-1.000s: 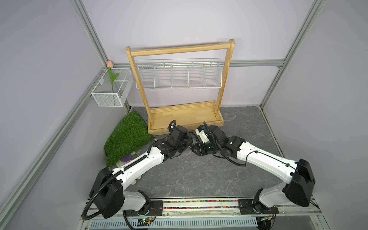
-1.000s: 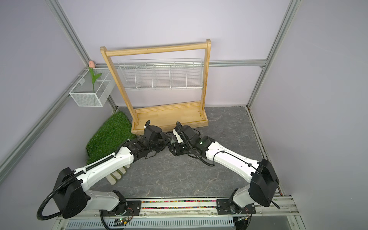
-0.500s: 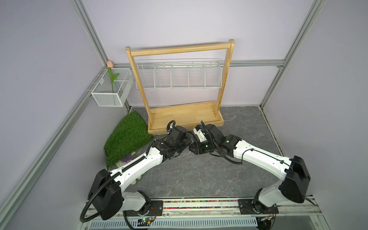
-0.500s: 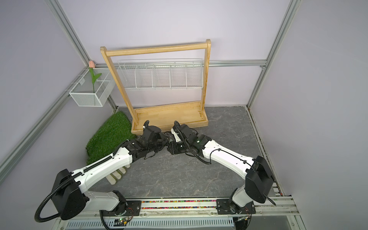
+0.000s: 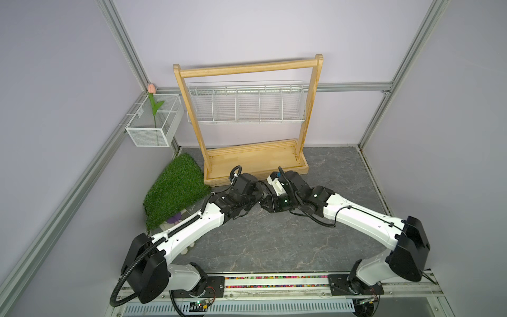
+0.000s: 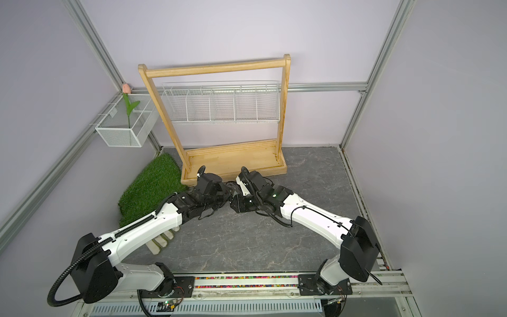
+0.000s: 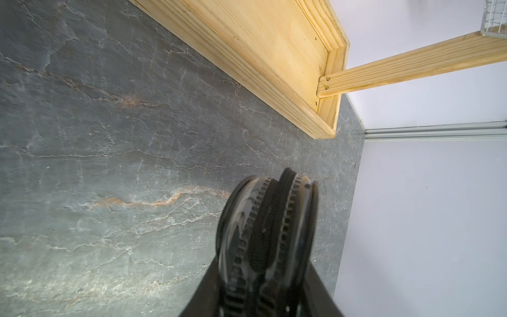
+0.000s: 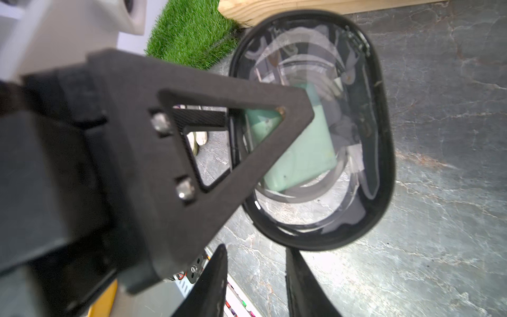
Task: Pack away charging kits
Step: Zip the zipper on the storage bag.
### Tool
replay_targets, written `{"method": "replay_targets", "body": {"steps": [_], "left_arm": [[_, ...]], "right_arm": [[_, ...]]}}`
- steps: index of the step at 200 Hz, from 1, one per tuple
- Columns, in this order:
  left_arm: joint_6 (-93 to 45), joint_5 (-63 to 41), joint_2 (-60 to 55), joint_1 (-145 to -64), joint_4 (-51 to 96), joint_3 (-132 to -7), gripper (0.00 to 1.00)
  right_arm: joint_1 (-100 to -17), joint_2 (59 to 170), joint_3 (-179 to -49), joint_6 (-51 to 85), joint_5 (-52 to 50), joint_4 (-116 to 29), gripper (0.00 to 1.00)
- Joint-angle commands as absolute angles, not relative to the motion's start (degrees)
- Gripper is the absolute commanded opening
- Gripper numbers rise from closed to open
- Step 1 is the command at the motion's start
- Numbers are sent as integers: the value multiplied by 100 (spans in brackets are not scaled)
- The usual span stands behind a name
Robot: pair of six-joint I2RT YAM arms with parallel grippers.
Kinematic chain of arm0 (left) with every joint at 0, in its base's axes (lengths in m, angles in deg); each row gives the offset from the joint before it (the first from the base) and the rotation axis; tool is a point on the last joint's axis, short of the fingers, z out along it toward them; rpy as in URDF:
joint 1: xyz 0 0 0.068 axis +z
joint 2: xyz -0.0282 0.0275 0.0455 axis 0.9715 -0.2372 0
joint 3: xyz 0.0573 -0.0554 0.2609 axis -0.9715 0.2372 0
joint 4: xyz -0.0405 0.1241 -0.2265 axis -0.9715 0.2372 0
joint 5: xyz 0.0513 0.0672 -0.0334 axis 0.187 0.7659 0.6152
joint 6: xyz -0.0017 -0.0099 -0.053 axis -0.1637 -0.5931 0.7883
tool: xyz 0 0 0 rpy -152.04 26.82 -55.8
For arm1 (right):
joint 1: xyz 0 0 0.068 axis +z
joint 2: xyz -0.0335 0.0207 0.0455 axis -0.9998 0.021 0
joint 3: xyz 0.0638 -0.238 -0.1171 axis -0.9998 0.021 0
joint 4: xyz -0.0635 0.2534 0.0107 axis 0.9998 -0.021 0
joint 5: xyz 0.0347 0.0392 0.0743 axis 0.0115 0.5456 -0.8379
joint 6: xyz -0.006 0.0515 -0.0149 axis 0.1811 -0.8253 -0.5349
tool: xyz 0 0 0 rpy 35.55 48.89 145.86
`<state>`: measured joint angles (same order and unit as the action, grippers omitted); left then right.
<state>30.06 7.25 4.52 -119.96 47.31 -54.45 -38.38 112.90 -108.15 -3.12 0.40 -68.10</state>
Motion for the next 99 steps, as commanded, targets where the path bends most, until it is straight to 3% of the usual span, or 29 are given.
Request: {"method": "replay_targets", "body": {"steps": [1, 99], "left_arm": [[3154, 787, 482, -12013, 4744, -5727, 19], [3119, 816, 651, -12014, 4809, -5703, 20]], "right_arm": [[-3801, 11341, -10710, -550, -168, -6523, 38], [-3874, 11475, -10700, -571, 117, -6283, 37]]}}
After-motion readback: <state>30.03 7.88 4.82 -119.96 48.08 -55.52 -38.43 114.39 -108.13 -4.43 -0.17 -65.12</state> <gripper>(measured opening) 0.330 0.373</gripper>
